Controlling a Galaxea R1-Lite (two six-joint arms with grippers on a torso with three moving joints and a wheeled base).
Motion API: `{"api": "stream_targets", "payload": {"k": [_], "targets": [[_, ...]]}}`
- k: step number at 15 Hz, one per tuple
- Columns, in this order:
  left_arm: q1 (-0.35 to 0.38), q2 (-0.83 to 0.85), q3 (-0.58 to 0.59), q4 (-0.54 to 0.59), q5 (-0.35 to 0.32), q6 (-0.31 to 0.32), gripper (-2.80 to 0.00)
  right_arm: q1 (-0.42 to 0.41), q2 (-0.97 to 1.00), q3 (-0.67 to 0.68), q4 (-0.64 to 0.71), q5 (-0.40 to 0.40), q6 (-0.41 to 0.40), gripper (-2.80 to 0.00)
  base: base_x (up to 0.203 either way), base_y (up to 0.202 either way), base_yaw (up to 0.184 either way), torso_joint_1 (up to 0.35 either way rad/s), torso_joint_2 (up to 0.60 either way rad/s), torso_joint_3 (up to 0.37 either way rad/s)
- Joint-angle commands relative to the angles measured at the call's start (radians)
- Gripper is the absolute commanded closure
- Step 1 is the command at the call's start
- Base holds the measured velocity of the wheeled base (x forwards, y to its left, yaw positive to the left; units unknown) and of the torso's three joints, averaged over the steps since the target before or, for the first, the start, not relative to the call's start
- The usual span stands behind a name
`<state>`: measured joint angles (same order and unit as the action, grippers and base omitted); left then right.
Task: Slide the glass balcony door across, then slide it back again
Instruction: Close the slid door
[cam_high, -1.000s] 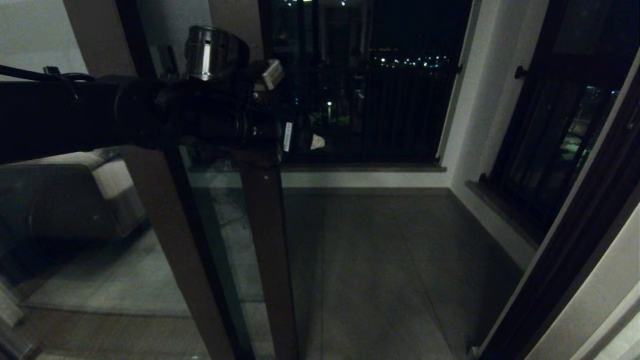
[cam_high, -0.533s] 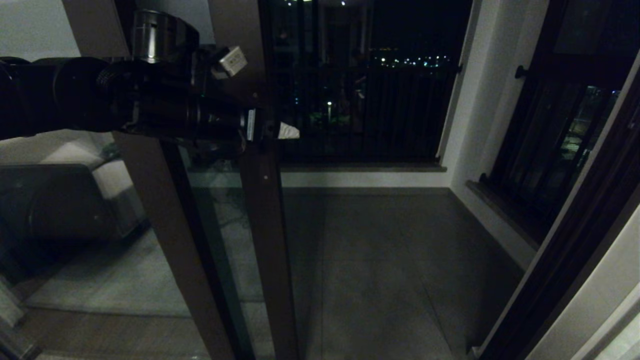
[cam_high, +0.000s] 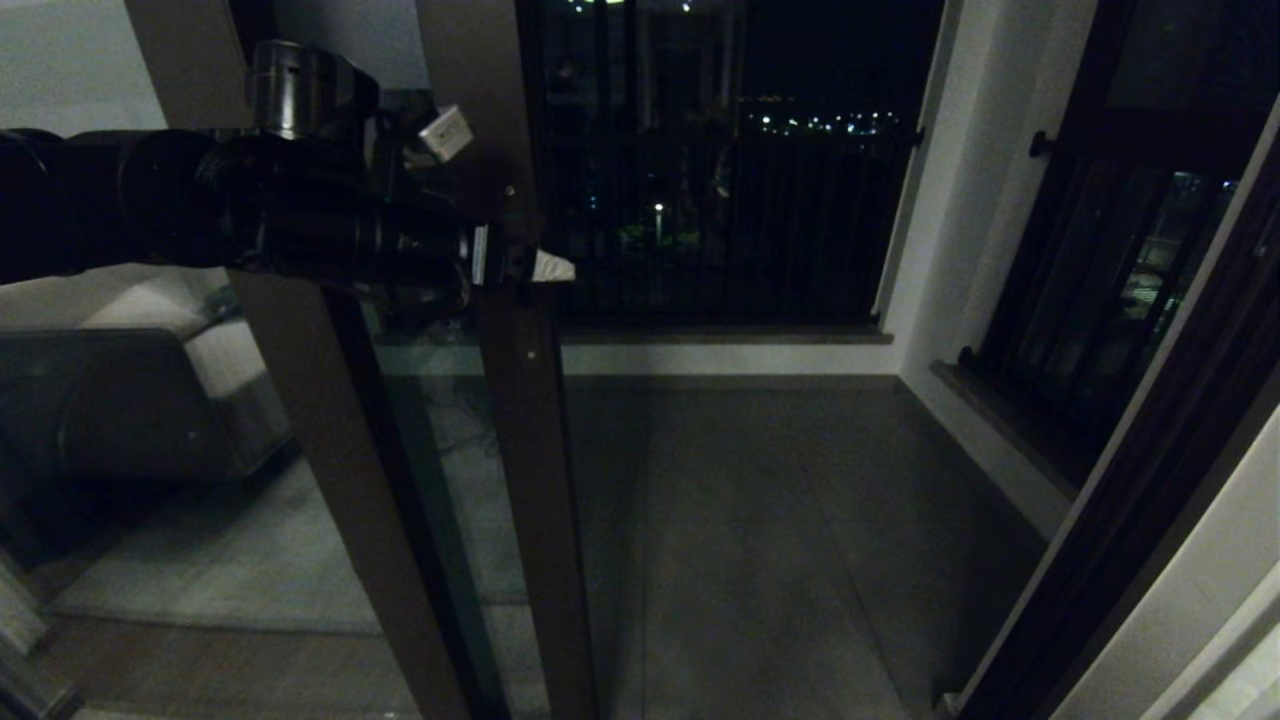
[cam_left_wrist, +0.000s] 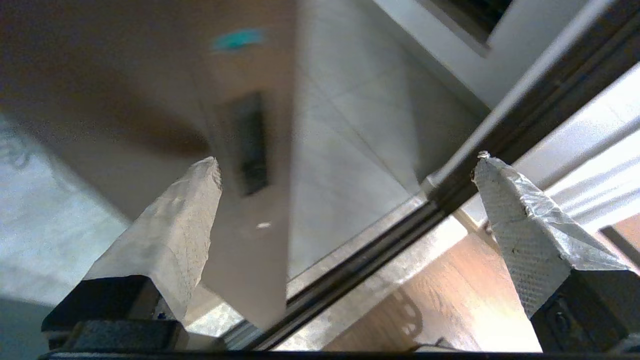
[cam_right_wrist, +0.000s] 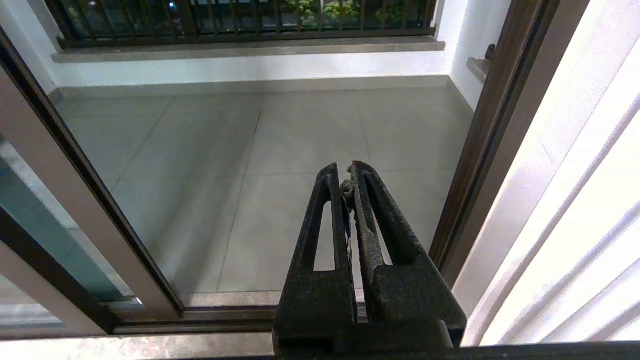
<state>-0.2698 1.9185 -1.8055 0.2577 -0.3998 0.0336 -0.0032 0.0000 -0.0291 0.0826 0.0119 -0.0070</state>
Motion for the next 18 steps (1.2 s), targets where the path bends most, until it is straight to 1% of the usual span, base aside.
{"api": "stream_targets", "payload": {"k": [1,3,6,10,15,18], "targets": [[-0.003,0.022,-0.005,0.000,-0.002,0.000,-2.80,0.000,0.002,0.000,0.000,0.000,-0.001,0.00,0.000,0.000,0.000,0.000,0.00,0.000],[-0.006,0.035,-0.014,-0.014,-0.001,0.000,-2.80,0.000,0.000,0.000,-0.001,0.000,-0.001,0.00,0.000,0.000,0.000,0.000,0.00,0.000],[-0.019,0.053,-0.015,-0.070,0.002,-0.001,-2.80,0.000,0.001,0.000,0.000,0.000,0.000,0.00,0.000,0.000,0.000,0.000,0.00,0.000],[-0.048,0.056,-0.025,-0.071,0.005,-0.002,-2.80,0.000,0.000,0.000,0.000,0.000,-0.001,0.00,0.000,0.000,0.000,0.000,0.00,0.000],[-0.052,0.066,-0.028,-0.071,0.006,-0.003,-2.80,0.000,0.002,0.000,0.000,0.000,0.001,0.00,0.000,0.000,0.000,0.000,0.00,0.000],[-0.070,0.073,-0.029,-0.072,0.007,-0.003,-2.80,0.000,0.001,0.000,0.000,0.000,0.000,0.00,0.000,0.000,0.000,0.000,0.00,0.000]]}}
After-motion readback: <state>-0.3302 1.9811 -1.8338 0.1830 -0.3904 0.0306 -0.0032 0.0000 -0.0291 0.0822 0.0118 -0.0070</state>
